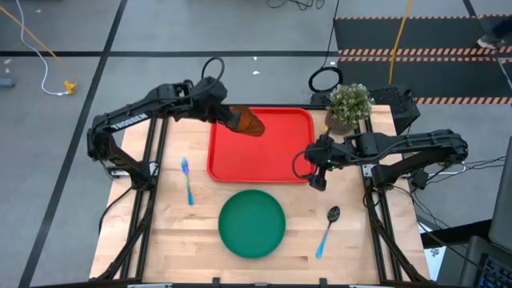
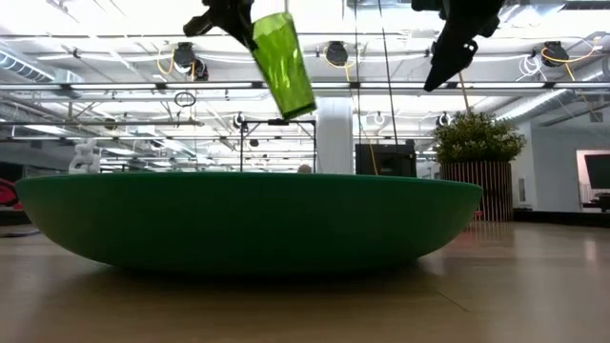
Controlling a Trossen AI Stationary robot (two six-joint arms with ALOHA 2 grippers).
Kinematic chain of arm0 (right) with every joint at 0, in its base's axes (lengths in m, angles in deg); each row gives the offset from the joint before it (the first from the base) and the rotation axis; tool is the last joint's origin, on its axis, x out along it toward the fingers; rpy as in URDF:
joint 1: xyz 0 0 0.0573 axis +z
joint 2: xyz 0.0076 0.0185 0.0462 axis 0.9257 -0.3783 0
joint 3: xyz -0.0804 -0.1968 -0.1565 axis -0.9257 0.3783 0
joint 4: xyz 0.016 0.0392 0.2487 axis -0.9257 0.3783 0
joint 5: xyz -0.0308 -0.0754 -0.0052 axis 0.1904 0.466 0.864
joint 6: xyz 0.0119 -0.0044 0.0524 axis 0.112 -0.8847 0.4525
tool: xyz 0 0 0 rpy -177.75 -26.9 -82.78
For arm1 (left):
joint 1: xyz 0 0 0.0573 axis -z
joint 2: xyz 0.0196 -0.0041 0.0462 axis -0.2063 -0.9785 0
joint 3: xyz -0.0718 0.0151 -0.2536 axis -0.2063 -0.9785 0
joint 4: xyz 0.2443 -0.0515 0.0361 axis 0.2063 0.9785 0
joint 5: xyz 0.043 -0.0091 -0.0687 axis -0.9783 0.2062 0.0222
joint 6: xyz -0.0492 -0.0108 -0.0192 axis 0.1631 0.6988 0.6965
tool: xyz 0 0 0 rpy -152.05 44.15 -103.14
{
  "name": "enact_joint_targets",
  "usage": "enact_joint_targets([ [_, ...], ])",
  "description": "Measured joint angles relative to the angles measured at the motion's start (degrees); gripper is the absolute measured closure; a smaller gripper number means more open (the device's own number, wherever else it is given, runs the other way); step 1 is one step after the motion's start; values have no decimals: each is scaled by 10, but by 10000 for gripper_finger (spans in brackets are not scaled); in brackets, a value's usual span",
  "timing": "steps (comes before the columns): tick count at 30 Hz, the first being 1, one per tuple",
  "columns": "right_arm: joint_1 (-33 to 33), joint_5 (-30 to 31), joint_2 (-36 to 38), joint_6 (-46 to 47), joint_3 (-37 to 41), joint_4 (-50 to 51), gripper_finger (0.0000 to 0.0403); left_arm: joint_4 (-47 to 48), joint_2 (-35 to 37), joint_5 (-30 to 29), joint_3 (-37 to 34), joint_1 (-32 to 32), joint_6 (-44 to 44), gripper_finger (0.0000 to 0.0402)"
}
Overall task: Pick and place plate/cup/fork/spoon on tray
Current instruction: Put the green glass on the orange serving tray
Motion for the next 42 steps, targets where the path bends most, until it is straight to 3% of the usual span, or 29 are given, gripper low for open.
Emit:
enact_joint_targets([
  [12, -8, 14, 0, 90, 0, -74, 9, 28, 0, 0, -9, -72, -162, 394],
  [23, -23, 44, 7, 64, 0, -178, 9, 66, -5, -2, -9, -106, -188, 394],
  [42, -24, 45, 97, 16, 0, -178, 9, 70, -94, 0, -9, -160, -242, 392],
])
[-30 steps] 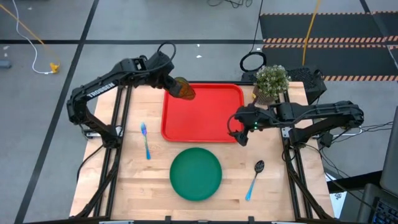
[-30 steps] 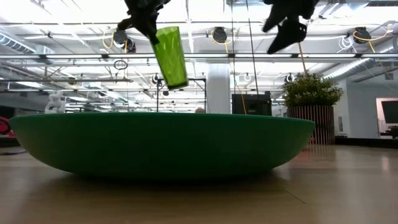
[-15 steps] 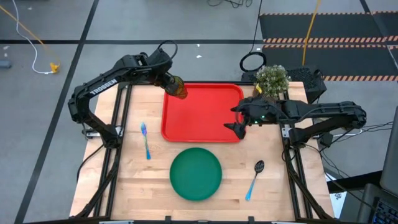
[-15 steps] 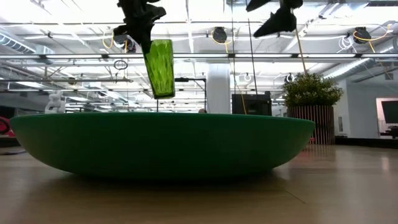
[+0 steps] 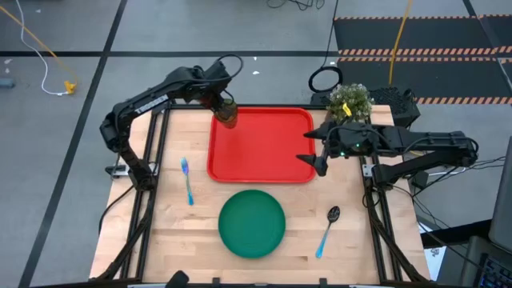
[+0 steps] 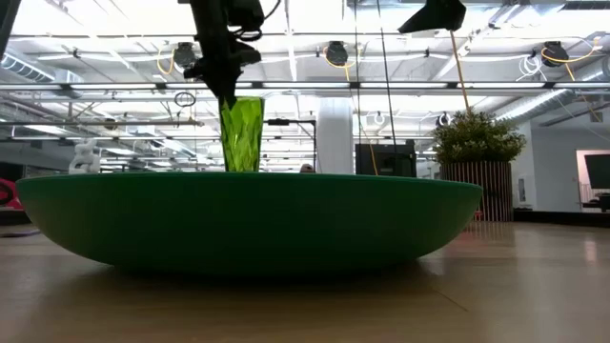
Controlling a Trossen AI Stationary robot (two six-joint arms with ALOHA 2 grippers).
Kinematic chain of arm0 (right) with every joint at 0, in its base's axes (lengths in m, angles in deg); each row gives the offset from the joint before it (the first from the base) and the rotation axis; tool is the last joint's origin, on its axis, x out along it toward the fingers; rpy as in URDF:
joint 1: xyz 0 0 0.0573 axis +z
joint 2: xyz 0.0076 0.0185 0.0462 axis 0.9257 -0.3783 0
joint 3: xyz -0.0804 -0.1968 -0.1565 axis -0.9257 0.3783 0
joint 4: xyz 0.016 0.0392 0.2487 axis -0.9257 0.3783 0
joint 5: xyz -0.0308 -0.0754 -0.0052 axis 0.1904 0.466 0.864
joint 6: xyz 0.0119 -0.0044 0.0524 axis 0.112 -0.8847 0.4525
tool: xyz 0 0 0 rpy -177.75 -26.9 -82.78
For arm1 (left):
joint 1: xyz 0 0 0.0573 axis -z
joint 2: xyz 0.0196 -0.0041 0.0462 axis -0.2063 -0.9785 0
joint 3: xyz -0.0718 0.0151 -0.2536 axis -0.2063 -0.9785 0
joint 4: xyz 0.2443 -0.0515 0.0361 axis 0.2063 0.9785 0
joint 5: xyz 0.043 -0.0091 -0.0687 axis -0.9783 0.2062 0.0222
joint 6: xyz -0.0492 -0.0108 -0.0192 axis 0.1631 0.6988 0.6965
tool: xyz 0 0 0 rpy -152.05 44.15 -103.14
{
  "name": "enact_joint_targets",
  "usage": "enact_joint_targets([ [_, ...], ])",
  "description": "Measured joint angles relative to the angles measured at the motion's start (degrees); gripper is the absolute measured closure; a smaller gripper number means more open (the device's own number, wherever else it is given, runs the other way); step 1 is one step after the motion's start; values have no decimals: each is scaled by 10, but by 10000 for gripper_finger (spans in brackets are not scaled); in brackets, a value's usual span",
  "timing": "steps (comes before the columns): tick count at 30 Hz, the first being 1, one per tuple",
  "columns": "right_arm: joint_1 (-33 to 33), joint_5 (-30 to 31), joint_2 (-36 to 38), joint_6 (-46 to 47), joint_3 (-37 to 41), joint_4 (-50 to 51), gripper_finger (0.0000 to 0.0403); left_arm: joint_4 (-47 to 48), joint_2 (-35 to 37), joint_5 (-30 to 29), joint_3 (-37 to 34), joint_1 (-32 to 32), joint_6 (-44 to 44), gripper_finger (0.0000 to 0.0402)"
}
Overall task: Pick and place plate/cup/fork/spoon on tray
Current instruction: Put the green glass on the orange serving tray
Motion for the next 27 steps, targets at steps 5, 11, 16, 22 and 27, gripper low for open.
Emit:
enact_joint_targets([
  [5, 0, -1, 9, 0, 0, 6, 9, -18, -23, 1, 0, -31, -15, 386],
  [11, 0, -1, 11, 0, 0, 17, 9, -27, -41, 29, 0, -84, -17, 392],
  [16, 0, -1, 11, -4, 0, 17, 9, -55, -44, 60, 0, -116, -18, 384],
  [22, 0, 4, 13, -4, 0, 16, 9, -74, -44, 65, 0, -134, -39, 392],
  [27, 0, 18, 13, -5, 0, 16, 9, -76, -47, 75, 0, -140, -38, 389],
])
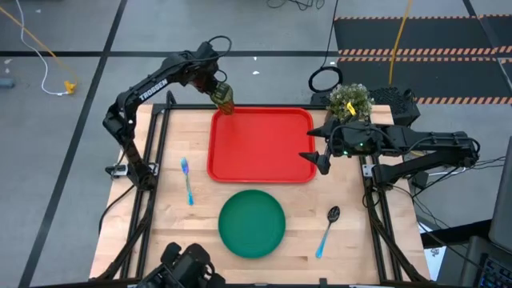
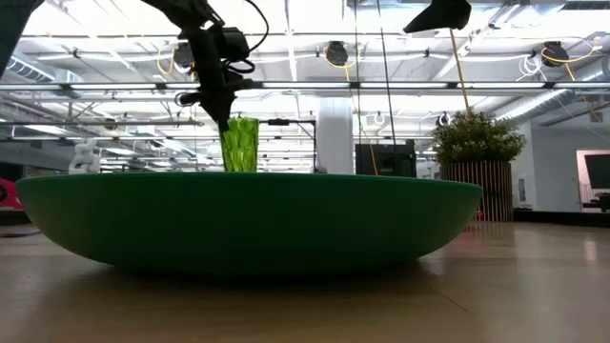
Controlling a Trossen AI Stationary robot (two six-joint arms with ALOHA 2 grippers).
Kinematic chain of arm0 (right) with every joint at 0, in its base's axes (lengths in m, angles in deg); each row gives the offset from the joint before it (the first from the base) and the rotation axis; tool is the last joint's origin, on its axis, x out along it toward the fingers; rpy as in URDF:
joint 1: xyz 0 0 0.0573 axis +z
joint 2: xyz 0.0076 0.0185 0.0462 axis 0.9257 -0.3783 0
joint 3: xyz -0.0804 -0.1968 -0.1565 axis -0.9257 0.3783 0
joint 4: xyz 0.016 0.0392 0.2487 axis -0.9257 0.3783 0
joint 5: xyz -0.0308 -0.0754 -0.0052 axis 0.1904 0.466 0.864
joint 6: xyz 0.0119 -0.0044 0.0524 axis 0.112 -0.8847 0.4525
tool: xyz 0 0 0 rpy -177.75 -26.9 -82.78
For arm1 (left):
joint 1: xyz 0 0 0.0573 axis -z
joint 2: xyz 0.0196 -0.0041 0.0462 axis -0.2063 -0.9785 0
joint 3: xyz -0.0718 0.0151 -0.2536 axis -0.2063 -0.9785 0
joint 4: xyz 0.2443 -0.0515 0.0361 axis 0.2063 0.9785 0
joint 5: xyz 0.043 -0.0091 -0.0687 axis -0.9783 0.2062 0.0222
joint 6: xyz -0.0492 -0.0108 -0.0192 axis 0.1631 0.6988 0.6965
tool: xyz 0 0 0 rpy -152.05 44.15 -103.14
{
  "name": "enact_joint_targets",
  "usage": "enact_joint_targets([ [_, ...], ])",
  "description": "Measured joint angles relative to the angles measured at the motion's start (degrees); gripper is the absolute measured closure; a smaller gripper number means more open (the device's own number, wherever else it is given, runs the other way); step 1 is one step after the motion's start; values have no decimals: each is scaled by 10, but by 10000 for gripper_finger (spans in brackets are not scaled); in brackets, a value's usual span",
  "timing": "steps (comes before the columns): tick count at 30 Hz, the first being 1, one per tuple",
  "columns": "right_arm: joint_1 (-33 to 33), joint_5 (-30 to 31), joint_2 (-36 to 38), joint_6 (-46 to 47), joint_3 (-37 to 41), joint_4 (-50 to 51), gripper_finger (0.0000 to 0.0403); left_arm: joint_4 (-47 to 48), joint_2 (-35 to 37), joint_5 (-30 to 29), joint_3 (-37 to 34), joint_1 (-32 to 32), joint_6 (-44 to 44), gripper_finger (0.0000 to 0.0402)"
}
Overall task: Pick and place plate/cup/fork/spoon on tray
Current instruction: Put the green glass on the orange serving tray
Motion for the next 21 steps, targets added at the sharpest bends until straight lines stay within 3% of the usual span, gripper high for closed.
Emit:
enact_joint_targets([
  [8, 0, 15, 0, -4, 0, -8, 9, 2, -30, 39, 0, 2, 2, 393],
  [21, 0, 14, 0, -4, 0, -7, 9, 19, -40, 26, 0, -5, 11, 394],
])
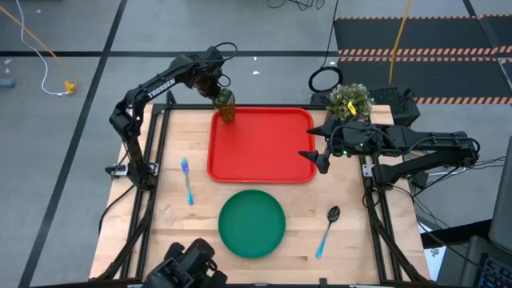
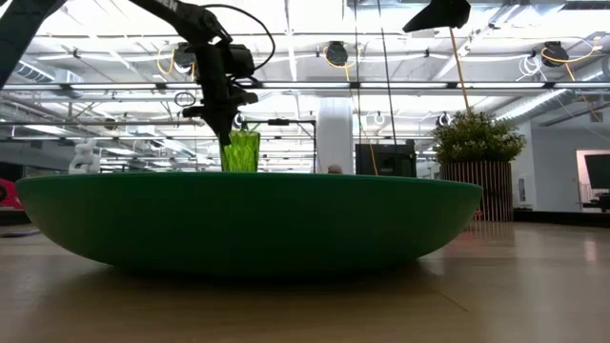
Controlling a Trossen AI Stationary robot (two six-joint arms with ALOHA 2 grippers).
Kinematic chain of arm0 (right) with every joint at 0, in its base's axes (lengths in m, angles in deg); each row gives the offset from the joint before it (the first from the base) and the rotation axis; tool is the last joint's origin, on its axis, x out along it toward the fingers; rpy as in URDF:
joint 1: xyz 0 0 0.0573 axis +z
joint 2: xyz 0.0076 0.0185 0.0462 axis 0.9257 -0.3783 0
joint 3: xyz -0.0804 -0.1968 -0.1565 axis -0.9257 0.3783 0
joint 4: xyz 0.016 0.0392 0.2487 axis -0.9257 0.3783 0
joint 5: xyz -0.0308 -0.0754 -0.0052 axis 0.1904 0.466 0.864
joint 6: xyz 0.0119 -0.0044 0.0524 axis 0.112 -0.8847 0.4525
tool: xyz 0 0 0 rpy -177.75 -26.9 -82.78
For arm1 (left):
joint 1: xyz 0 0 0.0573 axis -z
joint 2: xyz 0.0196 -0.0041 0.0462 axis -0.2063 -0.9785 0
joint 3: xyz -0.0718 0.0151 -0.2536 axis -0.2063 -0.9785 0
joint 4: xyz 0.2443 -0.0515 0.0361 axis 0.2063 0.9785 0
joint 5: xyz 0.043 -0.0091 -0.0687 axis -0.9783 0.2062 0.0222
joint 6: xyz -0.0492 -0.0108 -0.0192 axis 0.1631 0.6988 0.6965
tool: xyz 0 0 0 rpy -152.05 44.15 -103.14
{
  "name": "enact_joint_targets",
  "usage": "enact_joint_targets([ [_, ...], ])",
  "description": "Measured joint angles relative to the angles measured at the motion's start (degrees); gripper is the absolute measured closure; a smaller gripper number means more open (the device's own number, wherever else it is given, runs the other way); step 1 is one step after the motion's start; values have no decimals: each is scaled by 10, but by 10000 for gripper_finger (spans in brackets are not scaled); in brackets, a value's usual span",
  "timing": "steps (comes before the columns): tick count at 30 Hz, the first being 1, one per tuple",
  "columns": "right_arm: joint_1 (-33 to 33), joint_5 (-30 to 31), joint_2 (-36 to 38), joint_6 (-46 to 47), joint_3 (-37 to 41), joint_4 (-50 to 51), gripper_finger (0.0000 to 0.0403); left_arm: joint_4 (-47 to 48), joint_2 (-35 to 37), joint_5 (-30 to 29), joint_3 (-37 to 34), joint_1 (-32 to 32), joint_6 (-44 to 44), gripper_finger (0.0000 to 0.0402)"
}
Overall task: Pick and place plate/cup/fork/spoon on tray
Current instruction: Put the green glass on the orange serving tray
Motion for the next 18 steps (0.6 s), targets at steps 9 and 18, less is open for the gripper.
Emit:
enact_joint_targets([
  [9, 0, 0, 0, -11, 0, 0, 9, -6, 0, -1, -4, -21, 9, 388],
  [18, 0, 13, 0, -22, 0, 1, 9, -17, 0, 20, -53, -21, 9, 371],
])
